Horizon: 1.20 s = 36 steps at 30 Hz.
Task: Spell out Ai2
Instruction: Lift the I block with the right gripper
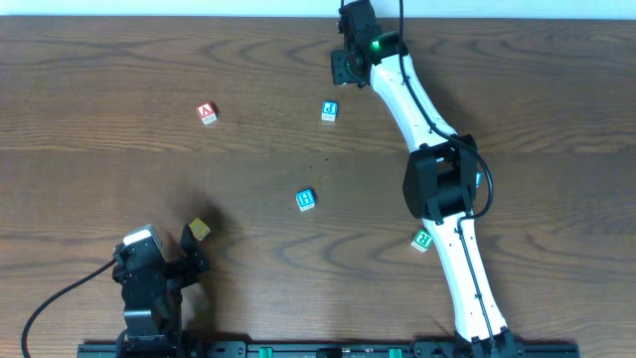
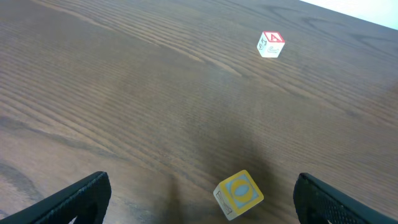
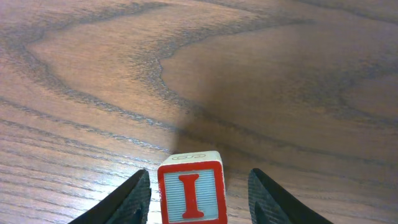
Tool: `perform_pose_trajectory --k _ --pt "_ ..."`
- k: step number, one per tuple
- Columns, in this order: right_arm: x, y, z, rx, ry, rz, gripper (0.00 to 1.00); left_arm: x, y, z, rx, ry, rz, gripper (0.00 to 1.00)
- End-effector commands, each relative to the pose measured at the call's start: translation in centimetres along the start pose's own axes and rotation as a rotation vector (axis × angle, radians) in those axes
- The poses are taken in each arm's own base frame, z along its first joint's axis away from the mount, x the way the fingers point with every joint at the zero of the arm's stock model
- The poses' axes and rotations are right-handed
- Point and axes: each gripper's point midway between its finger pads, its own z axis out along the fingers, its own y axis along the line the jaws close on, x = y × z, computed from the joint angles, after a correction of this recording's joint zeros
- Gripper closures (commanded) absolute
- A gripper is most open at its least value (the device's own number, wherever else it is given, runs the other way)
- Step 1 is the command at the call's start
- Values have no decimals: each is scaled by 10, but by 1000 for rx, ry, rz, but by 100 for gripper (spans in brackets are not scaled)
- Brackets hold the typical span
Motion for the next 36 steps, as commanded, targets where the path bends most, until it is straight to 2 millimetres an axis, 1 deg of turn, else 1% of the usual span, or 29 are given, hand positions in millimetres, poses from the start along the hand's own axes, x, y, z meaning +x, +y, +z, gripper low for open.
perform_pose_trajectory --k 1,4,9,14,22,26,29,30,33,36 --pt "5 3 5 -4 10 -25 51 4 2 2 -11 4 -7 5" --pt "6 3 5 -3 16 -26 51 4 2 3 -11 5 -7 5" --pt "14 3 13 0 36 -28 51 4 2 2 -11 4 -7 5" --pt "12 8 13 -6 25 -34 51 4 2 2 -11 4 -7 5" --pt "19 11 18 -6 40 -40 52 4 2 2 -11 4 -7 5" --pt "20 11 19 -5 43 -40 59 4 2 2 -11 4 -7 5" --pt "20 11 19 -4 47 -40 69 4 2 2 -11 4 -7 5" --pt "20 11 19 -4 47 -40 71 4 2 2 -11 4 -7 5" --pt "20 10 19 -4 46 -40 75 4 2 2 -11 4 -7 5" --pt "20 10 19 -4 44 -39 75 4 2 3 -11 5 -7 5"
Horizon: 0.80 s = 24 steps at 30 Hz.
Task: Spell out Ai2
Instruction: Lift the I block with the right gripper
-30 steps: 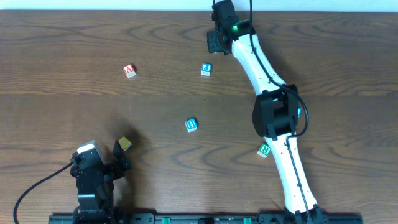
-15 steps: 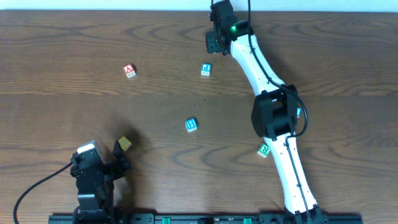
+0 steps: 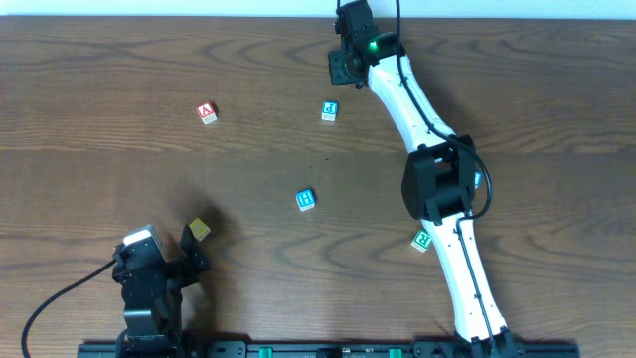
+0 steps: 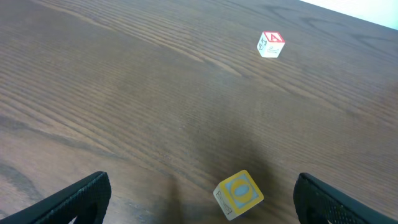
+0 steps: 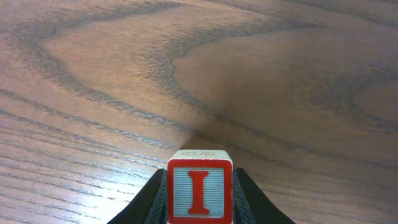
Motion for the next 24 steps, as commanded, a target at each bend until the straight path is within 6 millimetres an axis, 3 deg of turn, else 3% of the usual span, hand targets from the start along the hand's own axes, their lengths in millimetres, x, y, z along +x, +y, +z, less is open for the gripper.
perform_pose_trajectory --k 1,13,18,20,24 --pt "18 4 19 3 41 -15 75 4 2 2 -11 4 -7 5" --pt "-20 9 -23 -17 -58 -7 82 4 2 2 -11 4 -7 5" --pt "-34 11 -41 -24 -95 -6 87 4 2 2 -11 4 -7 5" --pt "-38 11 -49 -27 -108 -5 94 4 3 2 -11 4 -7 5" --pt "-51 13 -68 -35 -148 0 95 4 2 2 -11 4 -7 5"
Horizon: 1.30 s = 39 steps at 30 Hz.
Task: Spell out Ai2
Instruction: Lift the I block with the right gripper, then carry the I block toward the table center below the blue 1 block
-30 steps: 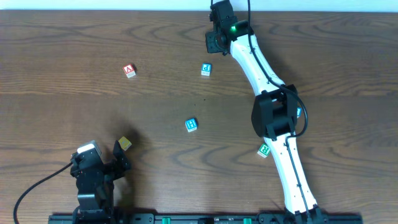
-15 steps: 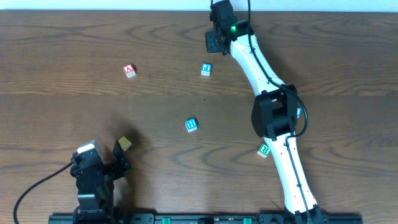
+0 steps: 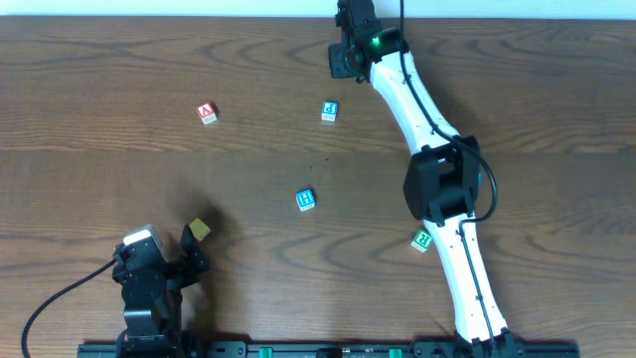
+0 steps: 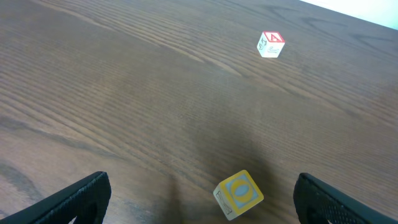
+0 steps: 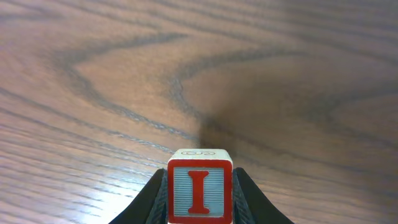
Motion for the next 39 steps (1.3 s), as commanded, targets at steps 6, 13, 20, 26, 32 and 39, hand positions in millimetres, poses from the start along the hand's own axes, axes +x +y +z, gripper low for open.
perform_pose_trajectory --k 6,13,20,26,32,39 --pt "-41 11 -68 -25 -103 -3 99 4 2 2 -10 4 -7 5" --pt "-33 -3 -107 48 -53 -5 99 4 2 2 -10 4 -7 5" --pt "-17 13 -132 38 7 -42 98 4 2 2 -10 4 -7 5" --pt "-4 28 -165 28 49 -82 98 4 2 2 -10 4 -7 5" --pt "-7 32 -201 13 23 -99 99 4 2 2 -10 4 -7 5" --pt "12 38 -236 51 -54 -138 99 4 2 2 -10 4 -7 4"
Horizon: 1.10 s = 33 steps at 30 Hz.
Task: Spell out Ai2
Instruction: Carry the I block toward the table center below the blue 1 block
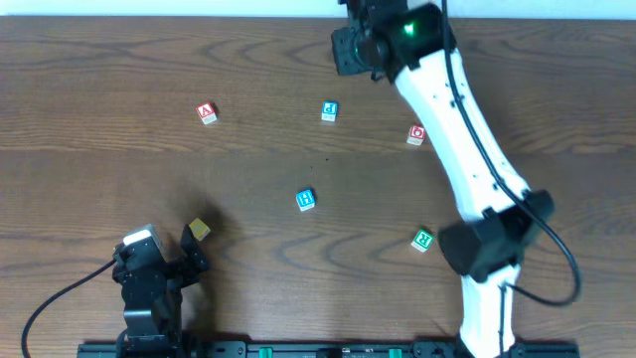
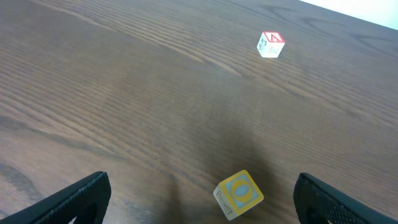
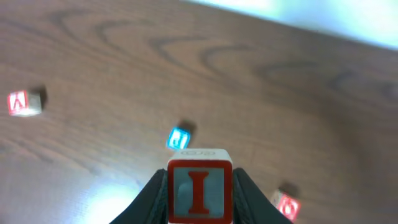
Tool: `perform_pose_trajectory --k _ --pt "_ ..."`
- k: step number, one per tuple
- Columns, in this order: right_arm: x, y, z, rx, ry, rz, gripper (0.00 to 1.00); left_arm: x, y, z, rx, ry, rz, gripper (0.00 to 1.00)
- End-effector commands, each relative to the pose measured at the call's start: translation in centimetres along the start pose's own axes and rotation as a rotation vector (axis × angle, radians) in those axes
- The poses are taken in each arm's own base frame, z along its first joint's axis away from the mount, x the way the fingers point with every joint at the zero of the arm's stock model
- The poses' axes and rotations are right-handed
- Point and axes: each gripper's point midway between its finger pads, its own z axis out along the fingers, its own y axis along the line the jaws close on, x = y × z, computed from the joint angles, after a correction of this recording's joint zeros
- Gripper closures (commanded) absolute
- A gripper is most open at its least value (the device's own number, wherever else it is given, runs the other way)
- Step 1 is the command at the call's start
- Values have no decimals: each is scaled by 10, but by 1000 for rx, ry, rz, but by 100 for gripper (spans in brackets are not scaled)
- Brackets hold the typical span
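Note:
My right gripper (image 3: 199, 194) is shut on the red-framed I block (image 3: 199, 188) and holds it high above the far side of the table; in the overhead view that gripper (image 1: 351, 50) is at the far middle. The red-and-white A block (image 1: 207, 112) lies at the far left and also shows as the A block (image 2: 271, 45) and the A block (image 3: 23, 101). My left gripper (image 2: 202, 208) stands open near the front left edge. A yellow block (image 2: 239, 195) lies between its fingers (image 2: 74, 199). No block with a 2 can be made out.
A blue block (image 1: 329, 110) lies under the raised gripper and a second blue block (image 1: 306, 200) at mid-table. There is a red block (image 1: 416, 134) on the right and a green block (image 1: 423, 239) nearer the front. The right arm (image 1: 467, 149) spans the right side.
My right gripper, still shut on the I block, has gone from just above the table to high over it. The arm has swung and uncovered a red block. The left arm is unchanged.
My right gripper first stood open around the I block on the table's far edge. Then it was shut on the block. After that the block was slightly off the wood, and now it hangs high. The left gripper stayed open by the yellow block throughout.

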Motion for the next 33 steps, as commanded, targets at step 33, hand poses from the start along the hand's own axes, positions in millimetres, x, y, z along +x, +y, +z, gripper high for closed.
perform_pose_trajectory --k 33 --pt "181 43 97 -46 70 374 98 4 2 2 -10 5 -7 5"
